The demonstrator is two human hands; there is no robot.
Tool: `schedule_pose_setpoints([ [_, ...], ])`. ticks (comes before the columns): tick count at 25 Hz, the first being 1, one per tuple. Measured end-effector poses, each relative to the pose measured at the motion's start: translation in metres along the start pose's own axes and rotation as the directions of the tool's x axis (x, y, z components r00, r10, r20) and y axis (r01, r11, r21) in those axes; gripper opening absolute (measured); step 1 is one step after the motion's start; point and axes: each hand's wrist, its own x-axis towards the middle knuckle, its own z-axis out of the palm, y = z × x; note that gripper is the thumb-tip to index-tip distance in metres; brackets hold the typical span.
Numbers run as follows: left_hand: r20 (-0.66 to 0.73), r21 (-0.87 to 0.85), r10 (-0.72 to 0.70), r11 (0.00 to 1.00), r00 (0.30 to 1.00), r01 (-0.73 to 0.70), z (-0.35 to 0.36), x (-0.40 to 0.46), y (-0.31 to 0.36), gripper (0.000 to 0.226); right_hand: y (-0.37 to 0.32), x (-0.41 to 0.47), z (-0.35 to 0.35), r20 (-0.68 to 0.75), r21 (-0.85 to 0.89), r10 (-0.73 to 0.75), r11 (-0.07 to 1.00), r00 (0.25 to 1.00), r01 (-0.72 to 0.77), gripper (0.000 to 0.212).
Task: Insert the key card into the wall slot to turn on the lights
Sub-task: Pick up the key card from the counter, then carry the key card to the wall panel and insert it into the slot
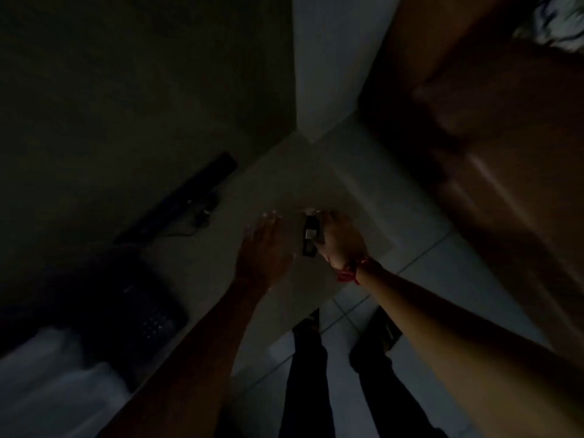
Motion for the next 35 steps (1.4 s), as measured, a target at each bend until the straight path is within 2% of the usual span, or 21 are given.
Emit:
schedule_pose_setpoints([
  [3, -0.031, 0.043, -0.021, 0.999, 0.999, 0.023, 0.024, 0.007, -0.012, 0.079, 0.002, 0.018, 0.019, -0.186, 0.141, 0.086, 0.988, 0.979, -0.060, 0.040],
  [5, -0.043, 0.071, -0.030, 0.997, 0.999, 0.033, 0.040, 0.009, -0.018, 0.079, 0.003, 0.030, 0.024, -0.241, 0.168, 0.141, 0.980, 0.960, -0.102, 0.040],
  [8, -0.071, 0.040, -0.073, 0.996, 0.995, 0.076, 0.052, 0.018, -0.020, 0.079, 0.010, 0.048, 0.023, -0.239, 0.207, 0.195, 0.967, 0.951, -0.146, 0.053],
  [11, -0.092, 0.010, -0.085, 0.996, 0.992, 0.086, 0.054, 0.017, -0.015, 0.081, 0.015, 0.054, 0.021, -0.172, 0.073, 0.064, 0.996, 0.983, -0.052, 0.034],
  [13, -0.103, 0.000, -0.088, 0.996, 0.991, 0.089, 0.053, 0.018, -0.016, 0.082, 0.016, 0.051, 0.023, -0.151, 0.079, 0.030, 0.997, 0.988, -0.019, 0.023],
  [15, -0.108, -0.032, -0.101, 0.995, 0.989, 0.098, 0.039, 0.031, -0.014, 0.082, 0.012, 0.058, 0.015, -0.222, 0.188, 0.017, 0.982, 0.975, 0.026, 0.019],
  [17, -0.187, 0.058, -0.035, 0.997, 0.982, 0.047, -0.033, 0.017, 0.022, 0.082, 0.009, 0.032, -0.062, -0.289, 0.354, 0.109, 0.935, 0.951, 0.000, 0.020],
  [19, -0.141, 0.000, -0.053, 0.999, 0.989, 0.054, -0.040, 0.019, 0.020, 0.084, 0.011, 0.029, -0.065, -0.237, 0.435, 0.179, 0.898, 0.955, -0.061, 0.021],
  [22, -0.069, 0.032, -0.067, 0.997, 0.995, 0.069, -0.049, 0.015, 0.014, 0.083, 0.010, 0.015, -0.074, -0.213, 0.495, 0.182, 0.867, 0.960, -0.054, 0.017],
  [24, -0.120, 0.095, 0.007, 0.996, 0.993, 0.004, -0.110, 0.011, 0.041, 0.081, 0.005, -0.005, -0.143, -0.260, 0.530, 0.202, 0.847, 0.944, -0.036, 0.014],
  [27, -0.225, 0.188, 0.149, 0.976, 0.963, -0.107, -0.226, 0.009, 0.101, 0.078, -0.006, -0.038, -0.268, -0.407, 0.522, 0.191, 0.851, 0.893, 0.056, 0.024],
  [30, -0.292, 0.216, 0.250, 0.958, 0.923, -0.191, -0.341, -0.014, 0.185, 0.076, -0.007, -0.094, -0.396, -0.535, 0.511, 0.175, 0.846, 0.827, 0.152, 0.030],
  [33, -0.398, 0.229, 0.367, 0.927, 0.840, -0.296, -0.446, -0.046, 0.276, 0.073, 0.000, -0.171, -0.518, -0.643, 0.495, 0.154, 0.831, 0.750, 0.254, 0.026],
  [35, -0.451, 0.249, 0.439, 0.898, 0.777, -0.362, -0.501, -0.070, 0.335, 0.072, 0.011, -0.226, -0.586, -0.734, 0.453, 0.162, 0.840, 0.660, 0.298, 0.025],
])
